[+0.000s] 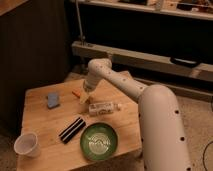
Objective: Place the pepper in the ceramic cup
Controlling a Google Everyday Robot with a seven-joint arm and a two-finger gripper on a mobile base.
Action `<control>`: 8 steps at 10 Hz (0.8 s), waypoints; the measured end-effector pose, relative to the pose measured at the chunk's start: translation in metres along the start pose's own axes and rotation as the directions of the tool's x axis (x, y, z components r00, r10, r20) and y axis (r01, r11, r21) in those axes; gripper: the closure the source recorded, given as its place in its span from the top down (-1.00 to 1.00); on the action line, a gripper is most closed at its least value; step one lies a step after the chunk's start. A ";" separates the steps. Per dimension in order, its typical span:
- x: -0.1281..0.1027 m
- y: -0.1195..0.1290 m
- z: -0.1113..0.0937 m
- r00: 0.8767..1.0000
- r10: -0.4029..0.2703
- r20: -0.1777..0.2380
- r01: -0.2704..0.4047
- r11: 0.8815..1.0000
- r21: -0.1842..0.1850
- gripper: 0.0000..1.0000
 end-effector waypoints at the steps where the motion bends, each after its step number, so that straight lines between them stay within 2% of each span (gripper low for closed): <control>1: 0.001 0.001 0.003 1.000 0.006 -0.004 -0.006 1.000 0.006 0.60; 8: -0.003 0.011 0.029 0.999 0.029 0.033 -0.030 0.999 0.031 0.60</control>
